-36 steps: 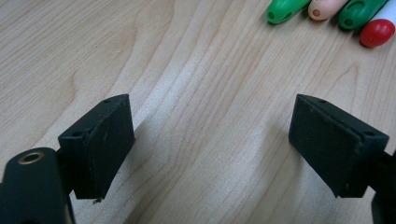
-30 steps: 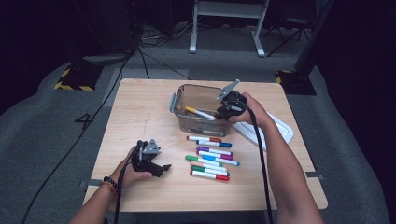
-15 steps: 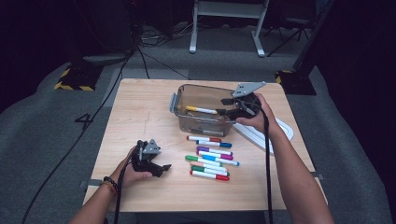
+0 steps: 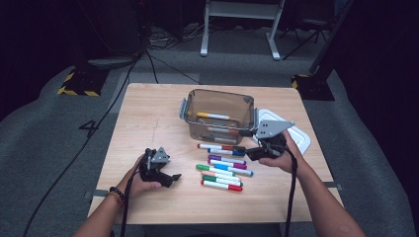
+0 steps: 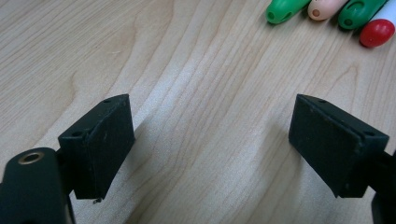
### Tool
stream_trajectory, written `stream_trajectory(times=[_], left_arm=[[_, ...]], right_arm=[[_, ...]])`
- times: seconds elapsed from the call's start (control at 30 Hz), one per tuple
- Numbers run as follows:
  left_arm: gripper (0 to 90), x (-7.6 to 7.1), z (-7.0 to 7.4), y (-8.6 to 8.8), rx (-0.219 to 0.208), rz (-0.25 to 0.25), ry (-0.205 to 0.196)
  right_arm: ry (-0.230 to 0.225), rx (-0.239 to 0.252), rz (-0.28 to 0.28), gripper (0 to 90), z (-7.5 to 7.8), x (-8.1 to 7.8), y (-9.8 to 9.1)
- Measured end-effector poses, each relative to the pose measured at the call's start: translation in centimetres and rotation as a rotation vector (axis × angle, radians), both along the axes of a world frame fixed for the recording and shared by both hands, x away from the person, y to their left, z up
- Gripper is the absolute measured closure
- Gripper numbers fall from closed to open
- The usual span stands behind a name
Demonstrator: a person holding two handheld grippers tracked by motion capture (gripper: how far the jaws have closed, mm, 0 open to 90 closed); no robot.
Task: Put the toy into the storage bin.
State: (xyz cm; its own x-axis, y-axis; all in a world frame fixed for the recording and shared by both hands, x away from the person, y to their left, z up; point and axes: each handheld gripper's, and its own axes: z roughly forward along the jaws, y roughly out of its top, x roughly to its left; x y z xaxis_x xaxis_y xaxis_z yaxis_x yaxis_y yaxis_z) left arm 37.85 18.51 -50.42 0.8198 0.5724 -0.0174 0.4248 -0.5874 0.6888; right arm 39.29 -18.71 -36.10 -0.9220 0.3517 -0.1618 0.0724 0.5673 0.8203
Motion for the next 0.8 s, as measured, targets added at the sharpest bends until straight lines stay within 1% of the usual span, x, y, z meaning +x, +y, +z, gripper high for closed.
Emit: stream_trajectory(times=[0.07, 0.1, 0.13, 0.17, 0.2, 0.23, 0.3, 0.37, 0.43, 0.53, 0.67, 0.7, 0.77, 0.8], left_arm=[[14.5, 0.0, 0.0, 0.0, 0.000, 0.000, 0.000], [14.5, 0.0, 0.0, 0.0, 0.000, 0.000, 0.000], [14.5, 0.0, 0.0, 0.0, 0.000, 0.000, 0.000], [14.5, 0.0, 0.0, 0.0, 0.000, 0.000, 0.000], [14.5, 0.0, 0.0, 0.0, 0.000, 0.000, 0.000], [14.5, 0.0, 0.0, 0.0, 0.000, 0.000, 0.000], [14.5, 0.0, 0.0, 0.0, 0.000, 0.000, 0.001], [14.5, 0.0, 0.0, 0.0, 0.000, 0.000, 0.001], [14.5, 0.0, 0.0, 0.0, 0.000, 0.000, 0.000], [14.5, 0.0, 0.0, 0.0, 0.000, 0.001, 0.000], [14.5, 0.0, 0.0, 0.0, 0.000, 0.001, 0.000], [14.5, 0.0, 0.0, 0.0, 0.000, 0.001, 0.000], [14.5, 0.0, 0.0, 0.0, 0.000, 0.001, 0.000], [14.5, 0.0, 0.0, 0.0, 0.000, 0.001, 0.000]], right_arm=[[0.010, 0.000, 0.012, 46.5, -1.0, -1.1, -0.2], [0.024, 0.004, 0.022, 47.2, -1.6, -1.5, -0.3], [0.035, -0.003, 0.034, 47.4, -2.1, -2.0, -0.3], [0.033, -0.025, 0.039, 48.0, -2.9, -2.5, -0.2], [0.036, -0.030, 0.044, 48.4, -3.2, -2.7, -0.2], [0.058, -0.036, 0.058, 49.0, -3.9, -3.2, -0.2], [0.069, -0.061, 0.067, 49.7, -5.1, -3.8, -0.2], [0.090, -0.076, 0.077, 50.9, -6.2, -4.3, -0.2], [0.112, -0.074, 0.076, 51.6, -7.0, -4.5, -0.3], [0.131, -0.096, 0.093, 53.7, -8.2, -5.0, -0.2], [0.155, -0.104, 0.117, 55.7, -9.4, -5.5, 0.3], [0.156, -0.114, 0.125, 55.7, -9.7, -5.6, 0.4], [0.159, -0.126, 0.131, 55.7, -10.1, -5.8, 0.6], [0.168, -0.126, 0.130, 55.7, -10.3, -5.8, 0.7]])
